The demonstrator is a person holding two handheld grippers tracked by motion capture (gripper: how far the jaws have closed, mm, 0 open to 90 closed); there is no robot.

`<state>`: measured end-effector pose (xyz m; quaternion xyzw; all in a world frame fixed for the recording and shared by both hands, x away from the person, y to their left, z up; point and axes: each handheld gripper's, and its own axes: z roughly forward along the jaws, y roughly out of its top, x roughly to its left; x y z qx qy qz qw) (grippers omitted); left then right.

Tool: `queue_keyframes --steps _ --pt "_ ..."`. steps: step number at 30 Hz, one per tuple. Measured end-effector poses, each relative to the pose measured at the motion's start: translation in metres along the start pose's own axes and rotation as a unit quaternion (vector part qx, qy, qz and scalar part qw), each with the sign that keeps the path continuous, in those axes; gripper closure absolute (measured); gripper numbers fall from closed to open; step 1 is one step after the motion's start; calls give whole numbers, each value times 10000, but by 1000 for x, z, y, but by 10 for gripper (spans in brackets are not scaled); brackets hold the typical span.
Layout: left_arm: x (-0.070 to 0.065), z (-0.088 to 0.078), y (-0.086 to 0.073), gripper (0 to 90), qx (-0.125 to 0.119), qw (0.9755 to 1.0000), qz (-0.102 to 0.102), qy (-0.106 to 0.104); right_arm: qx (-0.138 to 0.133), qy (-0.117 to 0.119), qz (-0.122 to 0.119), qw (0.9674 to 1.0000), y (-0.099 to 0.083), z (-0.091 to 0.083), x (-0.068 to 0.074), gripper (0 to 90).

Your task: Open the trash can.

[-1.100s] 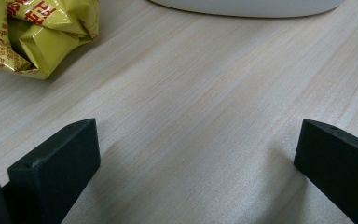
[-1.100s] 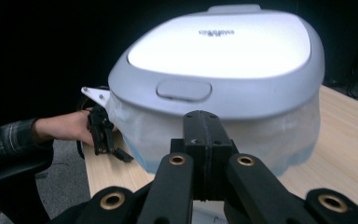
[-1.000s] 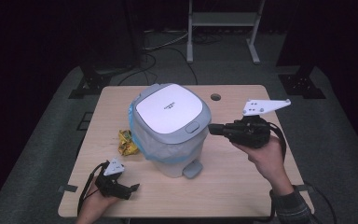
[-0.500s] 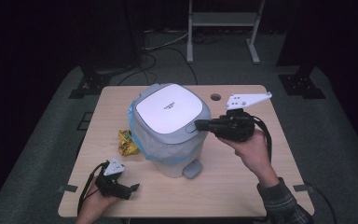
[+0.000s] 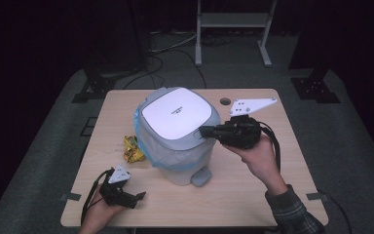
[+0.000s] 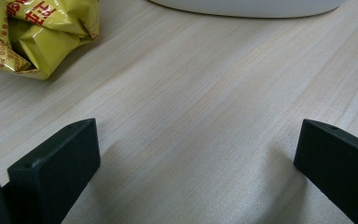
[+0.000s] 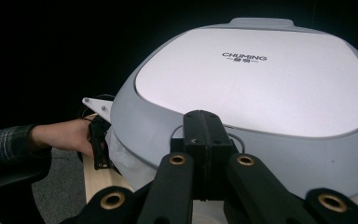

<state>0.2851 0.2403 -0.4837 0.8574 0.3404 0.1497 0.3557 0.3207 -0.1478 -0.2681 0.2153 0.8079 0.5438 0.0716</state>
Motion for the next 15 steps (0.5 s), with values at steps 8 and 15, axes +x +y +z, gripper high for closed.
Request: queue_keyframes --steps 8,15 --pt "0 0 0 0 2 10000 -3 5 21 -129 -73 9999 -1 -1 1 898" --pt "0 0 0 0 1 10000 -3 6 -268 -236 10 9994 -3 -12 -3 819"
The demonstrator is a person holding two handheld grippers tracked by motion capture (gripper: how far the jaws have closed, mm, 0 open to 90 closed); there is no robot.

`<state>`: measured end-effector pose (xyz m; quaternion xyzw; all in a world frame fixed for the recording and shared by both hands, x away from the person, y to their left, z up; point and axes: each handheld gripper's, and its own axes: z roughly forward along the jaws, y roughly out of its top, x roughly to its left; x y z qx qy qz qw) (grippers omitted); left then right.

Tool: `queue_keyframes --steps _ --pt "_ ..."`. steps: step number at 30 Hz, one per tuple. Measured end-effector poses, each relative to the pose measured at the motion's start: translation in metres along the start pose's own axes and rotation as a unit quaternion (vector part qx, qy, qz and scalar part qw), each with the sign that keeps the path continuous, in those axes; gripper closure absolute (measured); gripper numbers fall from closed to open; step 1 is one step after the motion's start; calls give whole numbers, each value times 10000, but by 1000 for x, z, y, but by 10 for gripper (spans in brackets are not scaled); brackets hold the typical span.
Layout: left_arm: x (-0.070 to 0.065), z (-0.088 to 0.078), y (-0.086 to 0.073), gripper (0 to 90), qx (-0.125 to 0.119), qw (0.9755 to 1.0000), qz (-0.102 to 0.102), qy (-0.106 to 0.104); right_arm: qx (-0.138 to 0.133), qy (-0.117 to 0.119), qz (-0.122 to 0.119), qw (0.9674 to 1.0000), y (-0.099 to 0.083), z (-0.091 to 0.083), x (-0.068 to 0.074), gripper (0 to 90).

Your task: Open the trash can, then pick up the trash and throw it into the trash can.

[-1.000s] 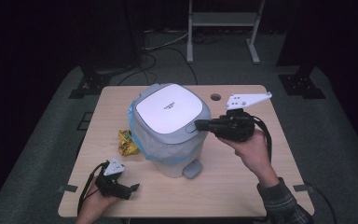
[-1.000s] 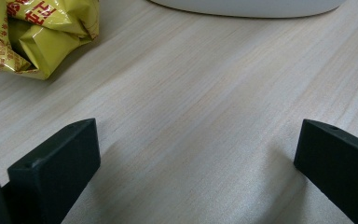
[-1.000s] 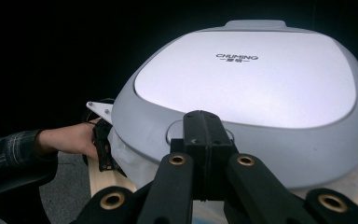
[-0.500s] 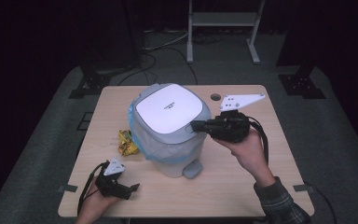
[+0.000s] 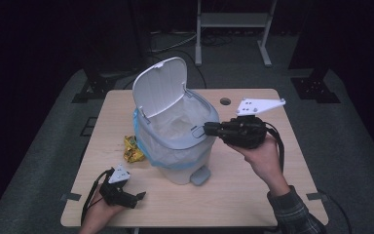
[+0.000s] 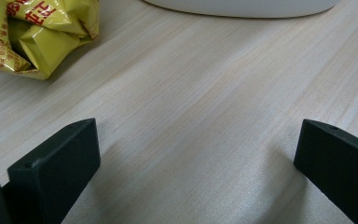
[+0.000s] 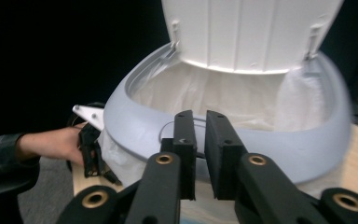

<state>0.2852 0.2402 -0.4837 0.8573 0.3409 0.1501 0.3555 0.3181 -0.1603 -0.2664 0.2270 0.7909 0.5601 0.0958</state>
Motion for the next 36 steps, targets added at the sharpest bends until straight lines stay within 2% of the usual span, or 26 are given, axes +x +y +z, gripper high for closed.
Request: queue_keyframes --steps 5,8,9,10,15,17,20,22,23,26,27,29,32,36 --pt "0 0 0 0 -2 10000 -2 -1 -11 -144 38 9999 -1 -11 -3 742" --pt "0 0 0 0 5 10000 1 -1 -72 -332 45 9994 -7 -22 -6 652" --pt "0 0 0 0 3 10000 -2 -1 -72 -332 45 9994 -7 -22 -6 652" --pt "0 0 0 0 3 10000 -2 0 -105 -435 92 9990 -12 -29 -9 581" --pt "0 0 0 0 -1 10000 -2 -1 -48 -696 163 9974 -26 -43 -16 513" --pt "0 0 0 0 -2 10000 -4 0 -36 -723 169 9972 -28 -44 -17 491" --pt "0 0 0 0 1 10000 -1 -1 38 -912 208 9956 -43 -49 -21 405" --pt "0 0 0 0 2 10000 -2 2 71 -962 221 9951 -47 -50 -21 388" --pt "0 0 0 0 3 10000 -3 1 115 -1042 230 9942 -55 -51 -23 337" --pt "0 0 0 0 7 10000 -1 -2 140 -1135 272 9931 -62 -53 -26 310" --pt "0 0 0 0 10 10000 -1 -3 153 -1212 306 9920 -69 -54 -28 267" --pt "0 0 0 0 7 10000 -2 -2 178 -1240 330 9916 -73 -55 -29 264" --pt "0 0 0 0 9 10000 -1 -2 276 -1362 432 9894 -88 -54 -35 187" --pt "0 0 0 0 9 10000 0 -1 379 -1453 480 9875 -101 -53 -40 148"
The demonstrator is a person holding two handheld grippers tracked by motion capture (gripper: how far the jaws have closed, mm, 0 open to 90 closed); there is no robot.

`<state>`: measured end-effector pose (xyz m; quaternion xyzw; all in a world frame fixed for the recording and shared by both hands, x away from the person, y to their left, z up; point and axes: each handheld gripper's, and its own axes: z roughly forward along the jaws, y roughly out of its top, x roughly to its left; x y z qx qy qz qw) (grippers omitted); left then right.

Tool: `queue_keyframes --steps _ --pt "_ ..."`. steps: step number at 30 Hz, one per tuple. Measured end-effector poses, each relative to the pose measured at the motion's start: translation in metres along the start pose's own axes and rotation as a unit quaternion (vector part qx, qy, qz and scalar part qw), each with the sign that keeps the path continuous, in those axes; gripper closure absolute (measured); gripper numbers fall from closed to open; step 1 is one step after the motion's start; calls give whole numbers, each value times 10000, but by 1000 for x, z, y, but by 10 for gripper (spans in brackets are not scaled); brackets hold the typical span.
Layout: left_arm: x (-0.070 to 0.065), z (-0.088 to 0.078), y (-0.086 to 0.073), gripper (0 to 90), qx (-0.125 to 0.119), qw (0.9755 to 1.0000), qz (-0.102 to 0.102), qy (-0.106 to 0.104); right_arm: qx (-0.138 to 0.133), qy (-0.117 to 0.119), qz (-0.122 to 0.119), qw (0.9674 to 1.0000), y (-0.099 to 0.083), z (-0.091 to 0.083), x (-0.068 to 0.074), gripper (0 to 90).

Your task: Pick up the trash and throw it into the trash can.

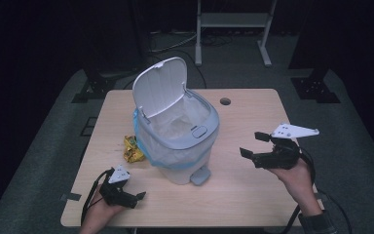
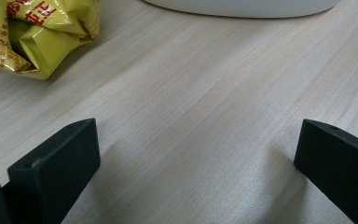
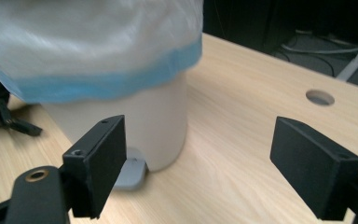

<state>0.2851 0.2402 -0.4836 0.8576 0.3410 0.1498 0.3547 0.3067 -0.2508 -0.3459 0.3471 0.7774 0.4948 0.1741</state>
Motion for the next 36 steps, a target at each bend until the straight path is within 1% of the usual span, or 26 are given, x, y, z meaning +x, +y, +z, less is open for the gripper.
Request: queue_keyframes --steps 3,4,5,9,11,14,16,17,18,21,22,23,25,26,27,28,32,34,35,36 --pt "0 0 0 0 3 10000 1 0 65 -42 20 10000 -5 2 -2 145" --pt "0 0 0 0 -2 10000 -1 -1 155 -111 62 9998 -12 5 -4 144" --pt "0 0 0 0 -2 10000 -1 -1 155 -111 62 9998 -12 5 -4 144" --pt "0 0 0 0 0 10000 -3 -1 293 -231 78 9993 -26 9 -7 135" --pt "0 0 0 0 1 10000 -2 -1 321 -268 88 9991 -28 9 -7 134" --pt "0 0 0 0 2 10000 -2 -1 465 -366 133 9982 -40 11 -11 133" --pt "0 0 0 0 0 10000 -2 0 511 -423 163 9977 -46 12 -13 112" --pt "0 0 0 0 1 10000 -3 -1 511 -423 163 9977 -46 12 -13 112" --pt "0 0 0 0 3 10000 -2 -1 579 -453 176 9971 -54 13 -15 103" --pt "0 0 0 0 5 10000 1 -4 652 -501 216 9964 -64 14 -19 101" --pt "0 0 0 0 5 10000 1 -4 652 -501 216 9964 -64 14 -19 101" --pt "0 0 0 0 -10 10000 -2 -1 647 -575 248 9959 -70 13 -21 98" --pt "0 0 0 0 -10 10000 -5 -4 654 -583 243 9959 -74 13 -21 95" --pt "0 0 0 0 -8 10000 -2 -5 661 -628 225 9956 -80 13 -23 95" --pt "0 0 0 0 -8 10000 -2 -5 661 -628 225 9956 -80 13 -23 95" --pt "0 0 0 0 -8 10000 0 -7 684 -641 241 9953 -86 13 -24 95" --pt "0 -1 0 0 3 10000 -1 -6 746 -727 224 9943 -100 13 -26 94" --pt "0 -1 0 0 16 10000 -11 -7 749 -746 225 9941 -103 13 -27 94" --pt "0 -2 0 0 15 10000 -19 4 834 -793 294 9929 -112 14 -29 94" --pt "1 -2 0 0 11 10000 -14 6 884 -808 287 9924 -116 15 -30 94"
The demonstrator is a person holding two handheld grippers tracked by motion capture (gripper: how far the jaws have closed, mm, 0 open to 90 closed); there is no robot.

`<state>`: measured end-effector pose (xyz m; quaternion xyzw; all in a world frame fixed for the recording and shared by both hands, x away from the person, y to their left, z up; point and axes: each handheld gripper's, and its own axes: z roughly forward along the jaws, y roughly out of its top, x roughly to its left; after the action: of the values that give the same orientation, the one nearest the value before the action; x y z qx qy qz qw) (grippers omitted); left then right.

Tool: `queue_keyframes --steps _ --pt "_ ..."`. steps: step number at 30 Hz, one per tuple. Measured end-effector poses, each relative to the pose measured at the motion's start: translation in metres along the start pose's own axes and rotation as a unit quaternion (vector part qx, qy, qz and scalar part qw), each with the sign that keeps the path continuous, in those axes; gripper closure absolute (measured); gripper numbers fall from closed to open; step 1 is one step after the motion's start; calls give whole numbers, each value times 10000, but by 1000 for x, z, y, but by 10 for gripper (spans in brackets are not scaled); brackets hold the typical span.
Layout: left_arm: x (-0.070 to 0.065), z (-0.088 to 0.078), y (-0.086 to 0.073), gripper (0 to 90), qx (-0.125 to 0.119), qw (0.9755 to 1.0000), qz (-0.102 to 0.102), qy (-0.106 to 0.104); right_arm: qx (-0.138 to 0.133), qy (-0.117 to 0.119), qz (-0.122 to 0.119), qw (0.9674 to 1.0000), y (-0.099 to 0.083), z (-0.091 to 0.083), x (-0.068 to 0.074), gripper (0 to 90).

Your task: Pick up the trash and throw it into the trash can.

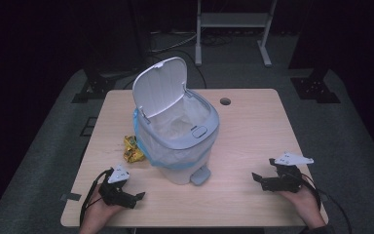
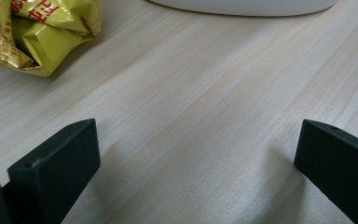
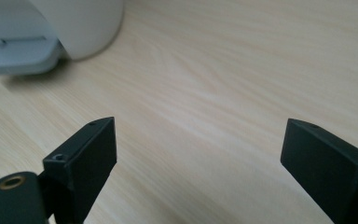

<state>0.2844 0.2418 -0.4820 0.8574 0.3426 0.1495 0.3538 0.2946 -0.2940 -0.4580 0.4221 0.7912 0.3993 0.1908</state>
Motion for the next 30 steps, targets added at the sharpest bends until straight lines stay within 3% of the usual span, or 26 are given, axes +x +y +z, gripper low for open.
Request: queue_keyframes --steps 6,16,30 --pt "0 -5 2 0 -86 10000 -10 47 237 -58 25 9997 -16 6 -6 94" --pt "0 -12 6 0 -236 9996 -26 178 516 -193 50 9985 -25 14 -11 90" --pt "6 -22 21 0 -483 9983 -99 307 484 -248 49 9985 -25 15 -12 92"
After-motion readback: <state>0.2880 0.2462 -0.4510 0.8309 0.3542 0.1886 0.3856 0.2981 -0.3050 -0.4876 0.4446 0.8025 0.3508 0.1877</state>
